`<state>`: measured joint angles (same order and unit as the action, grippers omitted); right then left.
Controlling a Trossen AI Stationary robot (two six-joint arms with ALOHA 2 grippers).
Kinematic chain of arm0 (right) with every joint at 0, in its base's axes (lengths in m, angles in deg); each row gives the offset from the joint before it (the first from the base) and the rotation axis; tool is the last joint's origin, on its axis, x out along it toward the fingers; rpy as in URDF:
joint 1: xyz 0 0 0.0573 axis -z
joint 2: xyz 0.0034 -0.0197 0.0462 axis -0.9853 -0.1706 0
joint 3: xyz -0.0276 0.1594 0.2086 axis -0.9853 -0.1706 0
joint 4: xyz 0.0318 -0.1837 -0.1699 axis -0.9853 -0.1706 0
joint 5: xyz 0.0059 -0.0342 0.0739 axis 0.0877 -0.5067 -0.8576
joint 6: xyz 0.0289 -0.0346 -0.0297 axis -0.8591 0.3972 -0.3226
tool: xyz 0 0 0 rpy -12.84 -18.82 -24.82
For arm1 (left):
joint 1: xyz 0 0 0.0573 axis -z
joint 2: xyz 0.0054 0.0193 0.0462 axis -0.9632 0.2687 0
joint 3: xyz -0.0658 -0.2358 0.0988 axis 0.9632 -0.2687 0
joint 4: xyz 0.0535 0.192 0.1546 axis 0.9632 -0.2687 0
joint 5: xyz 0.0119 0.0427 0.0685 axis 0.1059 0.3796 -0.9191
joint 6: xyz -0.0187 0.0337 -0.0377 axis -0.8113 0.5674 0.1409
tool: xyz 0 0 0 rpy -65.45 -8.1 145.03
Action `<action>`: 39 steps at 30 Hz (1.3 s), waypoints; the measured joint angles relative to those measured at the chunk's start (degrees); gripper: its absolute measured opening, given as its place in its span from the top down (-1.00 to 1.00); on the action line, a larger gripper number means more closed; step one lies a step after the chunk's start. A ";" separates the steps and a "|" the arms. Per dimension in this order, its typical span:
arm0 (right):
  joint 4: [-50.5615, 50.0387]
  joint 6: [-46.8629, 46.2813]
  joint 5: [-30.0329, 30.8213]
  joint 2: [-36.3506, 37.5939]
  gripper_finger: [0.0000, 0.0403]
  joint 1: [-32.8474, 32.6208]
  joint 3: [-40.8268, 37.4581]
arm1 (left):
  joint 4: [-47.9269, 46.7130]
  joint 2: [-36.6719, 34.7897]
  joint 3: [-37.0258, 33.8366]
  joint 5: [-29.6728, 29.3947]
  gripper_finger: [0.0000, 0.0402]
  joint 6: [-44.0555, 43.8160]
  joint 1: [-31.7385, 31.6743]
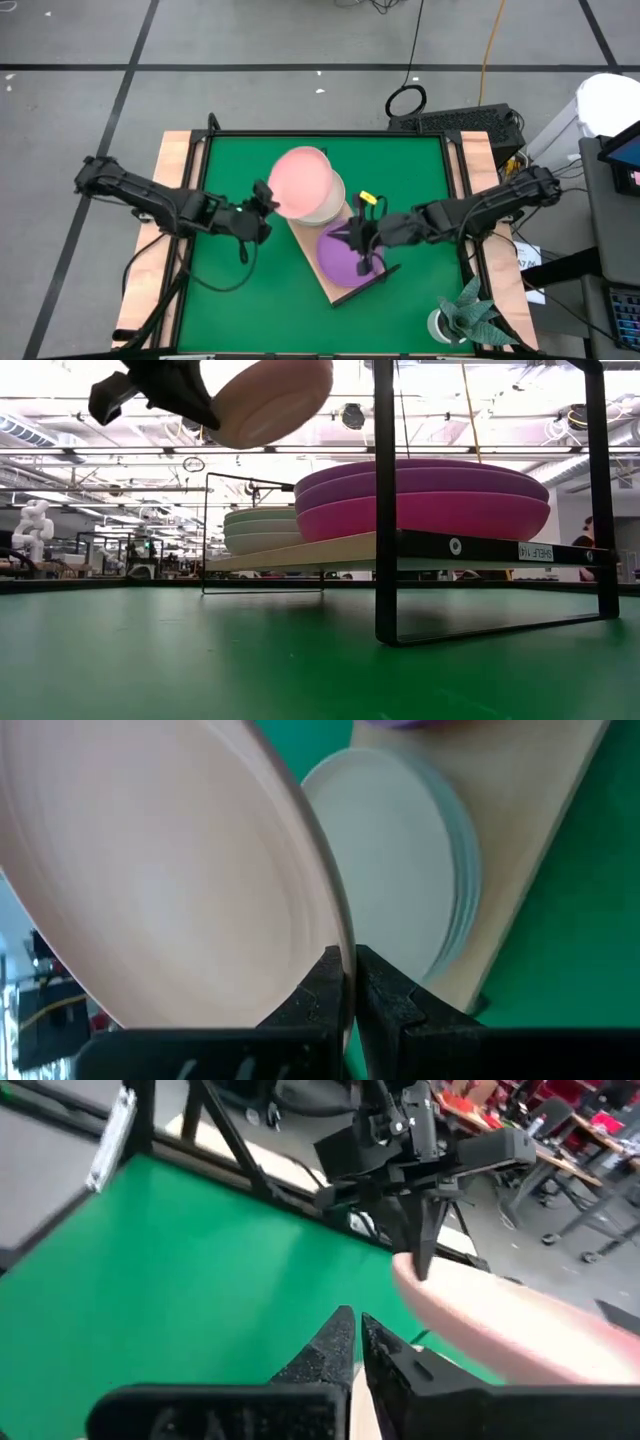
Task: Place and stack plates onto a shelf
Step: Stack the orange plate on top of the violet plate on the shelf
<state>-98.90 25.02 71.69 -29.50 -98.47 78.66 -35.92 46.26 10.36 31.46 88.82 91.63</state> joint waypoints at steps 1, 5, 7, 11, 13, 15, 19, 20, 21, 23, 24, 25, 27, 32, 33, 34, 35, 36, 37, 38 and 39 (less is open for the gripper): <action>-1.72 -0.03 1.48 -0.79 0.94 -0.64 1.36 | -0.63 1.47 1.07 0.01 0.93 -0.24 0.58; -5.75 -0.01 5.10 -3.20 0.81 -2.75 4.57 | -1.70 6.70 4.70 0.02 0.93 -0.19 2.55; -5.68 0.37 5.13 -3.68 0.74 -3.30 5.26 | -3.80 8.88 6.55 0.00 0.93 -0.38 3.31; -7.14 0.35 5.13 -3.57 0.61 -3.99 5.42 | -6.86 12.35 9.58 0.04 0.93 -1.12 4.46; -9.45 -0.04 5.12 -3.60 0.54 -4.01 5.43 | -6.64 13.70 10.71 -0.05 0.93 -1.13 4.91; -12.15 -0.84 4.99 -3.64 0.49 -4.21 5.42 | -7.09 14.18 10.88 0.04 0.93 -0.95 5.41; -16.95 -2.74 4.93 -3.64 0.43 -4.36 5.38 | -7.11 14.32 11.03 1.26 0.93 -0.73 5.64; -17.55 -3.01 4.95 -3.63 0.43 -4.36 5.38 | -7.39 14.32 11.01 1.68 0.93 -0.74 5.62; -17.73 -3.03 4.95 -3.63 0.43 -4.36 5.37 | -7.32 14.33 11.01 1.70 0.93 -0.72 5.59; -17.75 -2.23 4.98 -3.62 0.42 -4.31 5.37 | -7.47 14.32 11.01 1.75 0.93 -0.68 5.59; -17.70 -1.55 5.03 -3.65 0.42 -4.31 5.38 | -7.74 14.32 11.01 2.19 0.93 -0.58 5.59; -17.52 -0.78 5.23 -3.88 0.42 -4.31 5.38 | -7.69 14.32 11.01 3.13 0.93 -0.35 5.57; -17.34 0.88 6.36 -4.42 0.42 -4.31 5.38 | -7.70 14.32 11.01 4.62 0.93 0.24 5.59; -18.08 2.55 4.64 -6.22 0.45 -3.32 5.34 | -8.11 14.32 10.99 4.75 0.93 0.75 5.59; -18.23 2.71 4.00 -6.50 0.46 -3.02 5.32 | -8.32 14.32 10.99 4.75 0.93 0.74 5.57; -18.18 2.81 3.45 -6.87 0.48 -2.76 5.32 | -8.54 14.32 10.97 4.75 0.93 0.76 5.57; -18.03 2.85 3.26 -7.20 0.50 -2.41 5.32 | -8.64 14.34 10.95 4.81 0.93 0.76 5.58; -18.07 2.95 3.47 -7.28 0.52 -2.17 5.32 | -8.72 14.34 10.94 4.84 0.93 0.76 5.59; -18.30 3.07 3.42 -7.31 0.54 -1.95 5.32 | -8.70 14.34 10.94 4.86 0.93 0.76 5.59; -18.32 3.07 3.25 -7.31 0.56 -1.59 5.32 | -8.75 14.34 10.94 4.91 0.93 0.76 5.59; -18.31 3.05 3.28 -7.29 0.59 -1.35 5.32 | -8.79 14.34 10.94 4.89 0.93 0.73 5.59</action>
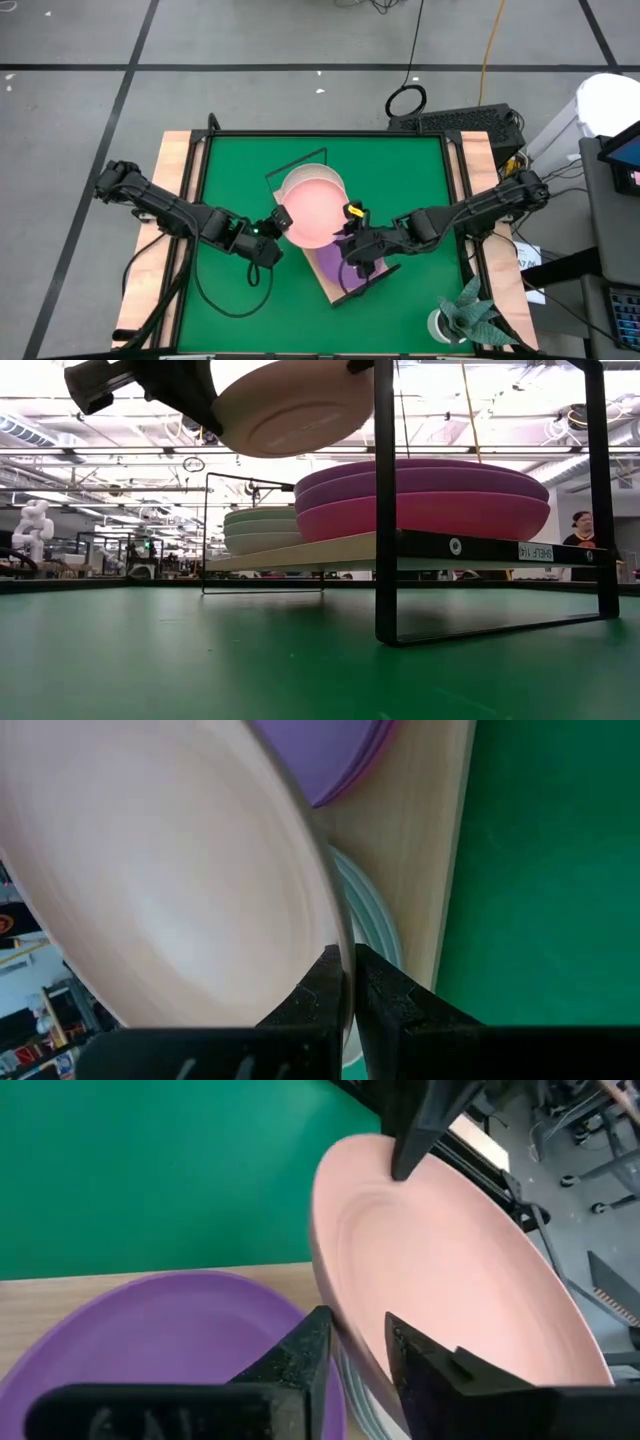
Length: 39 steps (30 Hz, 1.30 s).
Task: Place and stack plates onto a shelf
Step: Stack the orange plate on top of the violet plate on the shelf
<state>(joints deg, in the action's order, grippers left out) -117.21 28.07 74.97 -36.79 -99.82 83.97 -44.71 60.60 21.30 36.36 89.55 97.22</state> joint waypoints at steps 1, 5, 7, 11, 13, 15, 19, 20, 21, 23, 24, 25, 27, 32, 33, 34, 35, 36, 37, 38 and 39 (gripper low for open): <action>-0.10 -0.02 -0.13 0.02 0.62 0.18 0.00 | -0.05 0.00 0.00 -0.04 0.93 -0.02 0.00; -1.33 0.45 -1.22 -0.02 0.76 0.45 0.00 | -0.05 0.00 0.00 -0.05 0.93 0.46 -0.01; -2.18 0.87 -2.96 -0.06 0.82 0.62 0.00 | 0.26 0.00 0.00 0.06 0.93 0.58 0.00; -1.94 3.14 -3.12 -1.01 0.83 0.81 -0.75 | 0.14 0.02 -0.08 0.46 0.93 1.16 -0.02; -0.50 4.61 -3.09 -1.63 0.77 0.81 -1.33 | 0.19 0.04 -0.11 1.42 0.93 1.56 -0.01; 0.11 6.47 -2.95 -1.88 0.71 0.84 -1.83 | 0.70 0.04 -0.11 1.77 0.93 1.78 0.00; 1.04 7.83 -3.01 -1.88 0.68 0.90 -2.25 | 0.76 0.03 -0.11 1.92 0.93 1.51 0.00; 1.01 7.94 -3.01 -1.83 0.70 0.88 -2.25 | 0.81 0.00 -0.11 1.91 0.93 1.54 0.00; 0.87 8.02 -3.09 -1.75 0.73 0.88 -2.27 | 0.89 0.00 -0.11 1.91 0.93 1.56 0.00; 0.73 8.25 -3.52 -1.75 0.81 0.84 -2.36 | 1.03 0.00 -0.11 1.99 0.93 1.75 0.00; 0.68 8.58 -3.92 -1.75 0.86 0.84 -2.35 | 1.12 0.00 -0.09 2.03 0.93 1.92 0.00; 0.48 9.06 -4.37 -1.75 0.90 0.81 -2.35 | 1.35 0.00 -0.09 2.06 0.93 2.00 0.00; 0.18 9.85 -4.52 -1.79 0.96 0.77 -2.36 | 2.08 0.00 -0.09 2.00 0.92 2.21 -0.07; -0.48 9.30 -4.21 -1.60 0.97 0.64 -2.40 | 7.25 -0.02 -0.13 -1.73 0.79 -0.87 -0.01; -0.62 9.09 -4.09 -1.56 0.98 0.62 -2.40 | 8.33 -0.02 -0.13 -2.41 0.74 -1.73 -0.03; -0.63 8.90 -3.95 -1.53 0.98 0.62 -2.40 | 9.04 -0.05 -0.13 -2.92 0.68 -2.16 -0.04; -0.61 8.78 -3.78 -1.53 0.99 0.62 -2.40 | 9.63 -0.09 -0.13 -3.20 0.62 -2.27 -0.05; -0.13 8.54 -2.92 -1.56 0.99 0.62 -2.40 | 10.93 -0.11 -0.13 -2.86 0.55 -2.49 -0.04; 0.64 8.46 -2.03 -1.62 0.99 0.76 -2.40 | 12.61 -0.11 -0.08 -2.52 0.48 -3.01 0.00; 0.74 8.45 -1.76 -1.66 0.99 0.92 -2.36 | 13.36 -0.09 -0.02 -2.46 0.41 -3.45 0.01; 0.11 8.39 -1.72 -1.66 0.99 0.99 -2.36 | 13.99 -0.11 -0.02 -2.43 0.34 -3.73 0.07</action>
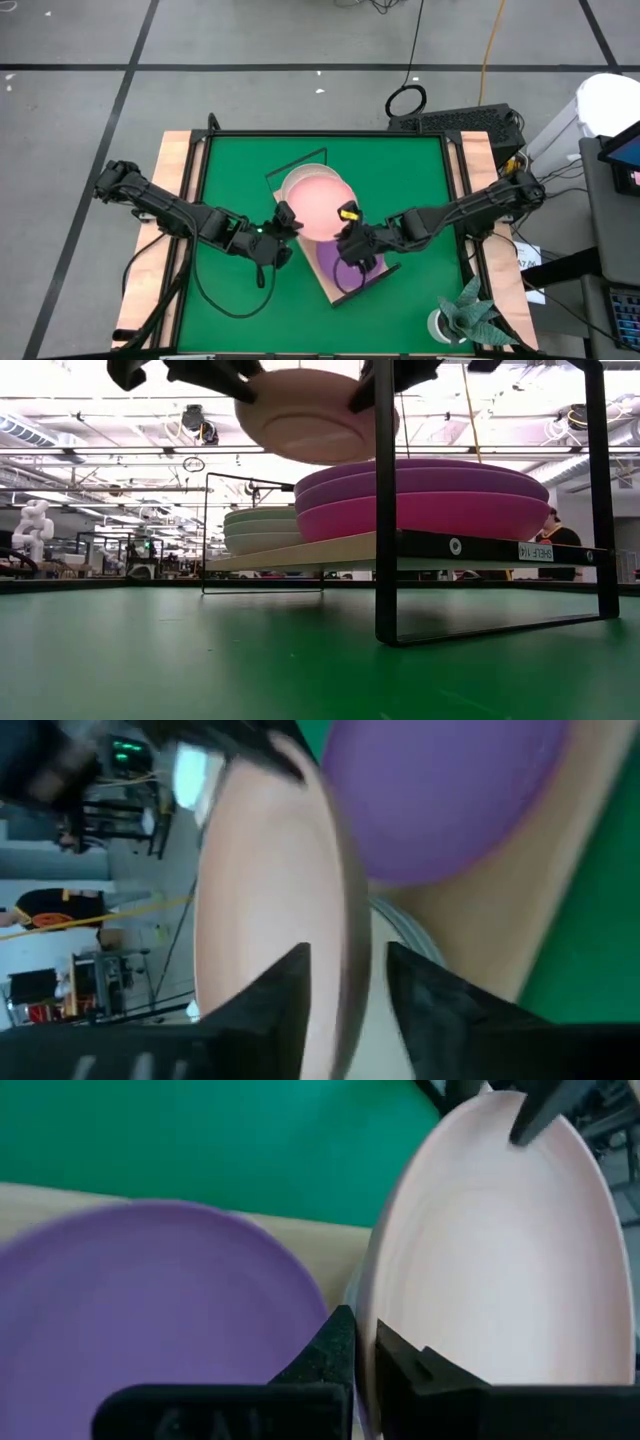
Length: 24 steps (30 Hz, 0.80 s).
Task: Place and stack plates onto a shelf
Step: Stack the orange plate on top of the violet plate on the shelf
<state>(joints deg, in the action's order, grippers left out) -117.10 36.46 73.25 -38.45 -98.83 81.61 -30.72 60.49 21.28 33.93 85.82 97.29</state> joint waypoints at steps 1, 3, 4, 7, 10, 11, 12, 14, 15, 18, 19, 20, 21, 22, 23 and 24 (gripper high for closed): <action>-0.29 0.00 0.19 -0.02 0.99 0.02 0.00 | 0.99 0.00 0.00 0.01 0.27 -0.41 -0.01; -0.20 0.08 -0.34 0.09 0.99 -0.02 0.00 | 2.66 0.00 0.00 0.02 0.13 -0.59 -0.07; -0.47 0.07 -0.59 0.22 0.99 -0.07 0.00 | 3.38 0.00 0.00 0.10 0.07 -0.62 -0.07; -2.35 0.11 -0.99 0.76 1.00 -0.38 0.02 | 5.35 0.00 0.00 0.50 -0.08 -1.46 0.20; -6.40 2.67 -3.30 1.54 1.00 -0.54 0.02 | 6.43 -0.51 0.00 0.42 -0.16 -2.06 0.97; -7.91 4.05 -4.89 1.88 1.00 -0.59 0.02 | 7.39 -0.68 0.00 0.05 -0.17 -2.05 1.32; -8.93 4.93 -6.56 2.25 1.00 -0.65 0.02 | 8.39 -0.76 0.05 -0.04 -0.17 -2.03 1.65; -10.69 6.73 -8.86 3.33 1.00 -0.78 0.02 | 9.84 -0.85 0.07 -0.04 -0.18 -1.16 2.23; -11.67 7.76 -9.89 3.97 1.00 -0.87 0.02 | 11.04 -0.85 0.04 -0.03 -0.18 -0.68 2.51; -13.62 10.34 -12.43 5.96 1.00 -0.85 -0.37 | 14.80 -0.98 0.04 -0.01 -0.18 0.87 2.92; -13.96 11.24 -13.48 6.68 1.00 -0.81 -0.79 | 15.65 -0.98 0.04 0.00 -0.18 1.14 2.93; -14.56 12.25 -14.22 7.52 1.00 -0.79 -1.31 | 16.46 -0.98 0.04 -0.01 -0.18 1.20 2.89; -14.83 13.70 -14.67 8.34 1.00 -0.76 -1.96 | 16.88 -0.96 0.04 -0.02 -0.18 1.14 2.88; -14.74 14.98 -14.91 9.34 1.00 -0.77 -2.72 | 17.14 -0.96 0.04 -0.03 -0.18 0.98 2.86; -14.48 16.26 -14.78 10.39 1.00 -0.81 -3.64 | 17.24 -0.96 0.04 -0.05 -0.18 0.80 2.84; -14.37 17.66 -14.79 11.46 1.00 -0.81 -4.67 | 17.17 -0.96 0.04 -0.03 -0.18 0.77 2.88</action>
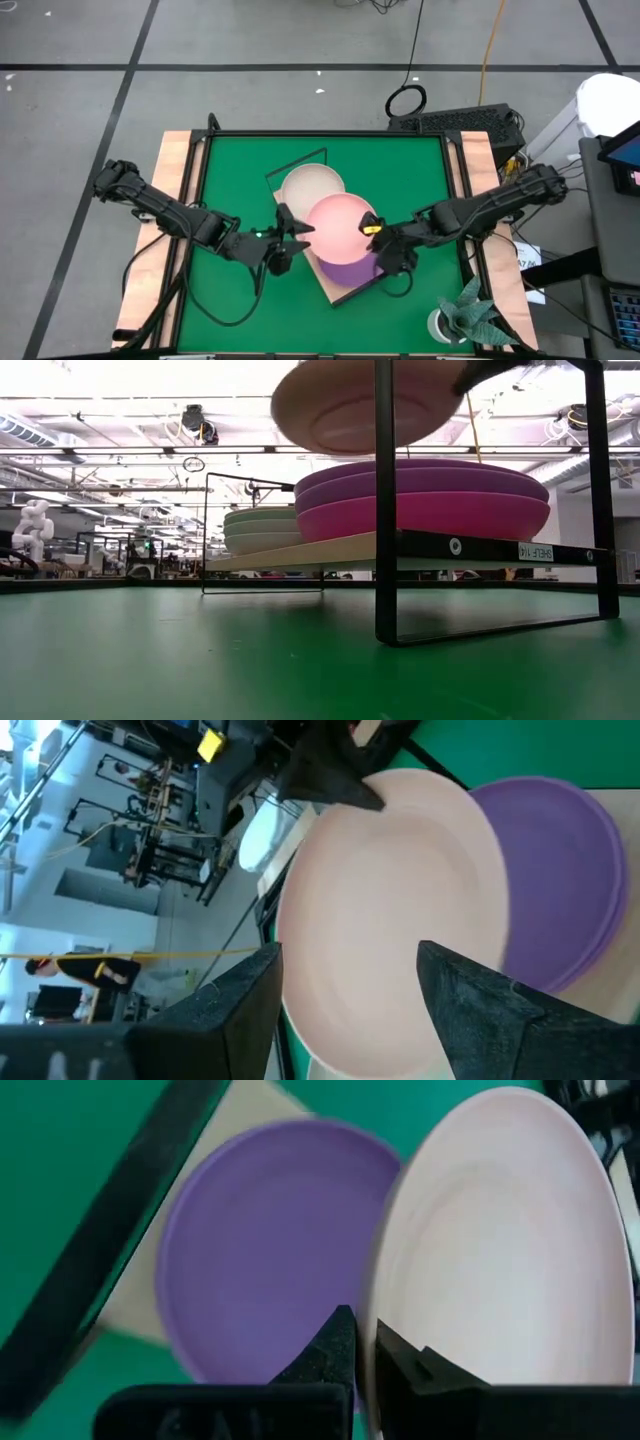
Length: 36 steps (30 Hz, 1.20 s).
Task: Place and stack plates onto a shelf
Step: Stack the orange plate on top of the violet plate on the shelf
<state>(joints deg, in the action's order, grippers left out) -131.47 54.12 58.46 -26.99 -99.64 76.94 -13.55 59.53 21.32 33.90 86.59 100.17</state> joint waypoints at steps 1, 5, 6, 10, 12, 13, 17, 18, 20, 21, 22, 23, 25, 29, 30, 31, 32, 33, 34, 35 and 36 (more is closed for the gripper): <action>0.02 1.70 -0.01 1.22 1.00 -0.04 -1.37 | -0.07 0.00 0.00 0.02 -0.18 0.00 0.00; 3.23 9.39 0.05 6.34 1.00 0.82 -7.49 | -0.20 -0.01 0.00 0.04 -0.18 -0.28 0.00; 4.62 10.92 0.05 7.64 1.00 0.86 -9.28 | -0.31 0.00 0.00 0.04 -0.18 -0.43 0.00; 11.52 13.50 -0.25 12.13 1.00 1.05 -16.73 | -0.32 0.00 -0.02 0.04 -0.18 -0.99 0.00; 14.22 14.57 -2.04 13.76 1.00 1.24 -20.20 | -0.33 0.00 -0.02 0.07 -0.18 -1.18 0.00; 15.53 15.01 -2.98 14.38 1.00 1.37 -21.77 | -0.33 0.00 -0.02 0.07 -0.18 -1.27 0.00; 20.44 15.84 -6.16 16.01 0.99 1.40 -26.33 | -0.32 0.00 -0.02 0.07 -0.18 -1.51 0.00; 21.05 15.85 -6.13 16.05 0.99 1.36 -27.02 | -0.32 0.00 -0.02 0.08 -0.18 -1.53 0.00; 21.09 15.79 -6.38 15.99 0.98 1.36 -28.03 | -0.33 0.00 -0.04 0.09 -0.18 -1.53 0.00; 21.10 15.37 -6.99 15.84 0.98 1.38 -28.43 | -0.33 0.00 -0.04 0.09 -0.18 -1.53 0.00; 21.62 14.84 -7.81 15.55 0.98 1.42 -28.84 | -0.33 0.00 -0.04 0.09 -0.18 -1.53 0.00; 22.71 14.30 -8.55 15.41 0.98 1.42 -29.38 | -0.34 0.00 -0.04 0.09 -0.18 -1.53 0.00; 24.23 14.12 -9.19 15.38 0.98 1.39 -30.63 | -0.34 0.00 -0.04 0.09 -0.18 -1.53 0.00; 26.63 12.77 -9.22 15.39 0.95 1.38 -32.07 | -0.36 0.00 -0.04 0.11 -0.18 -1.59 0.00; 26.56 12.54 -9.14 15.40 0.94 1.39 -32.11 | -0.34 0.00 -0.04 0.11 -0.18 -1.69 0.00; 26.63 12.06 -9.12 15.40 0.92 1.40 -32.11 | -0.34 0.00 -0.04 0.11 -0.18 -1.80 0.00; 26.66 11.41 -9.14 15.40 0.90 1.40 -32.11 | -0.38 0.02 -0.06 0.11 -0.18 -1.89 0.00; 26.62 10.64 -9.14 15.40 0.88 1.40 -32.11 | -0.38 0.02 -0.07 0.11 -0.18 -1.97 0.00; 26.65 9.62 -9.14 15.40 0.86 1.36 -32.11 | -0.38 0.02 -0.07 0.11 -0.18 -2.14 0.00; 26.68 8.59 -9.16 15.40 0.84 1.36 -32.11 | -0.42 0.02 -0.07 0.11 -0.18 -2.27 0.00; 26.66 7.63 -9.16 15.40 0.82 1.38 -32.11 | -0.45 0.02 -0.07 0.11 -0.18 -2.44 0.00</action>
<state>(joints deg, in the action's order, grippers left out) -104.81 61.75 49.30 -11.59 -98.26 44.83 -14.00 59.55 21.26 34.01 84.15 100.17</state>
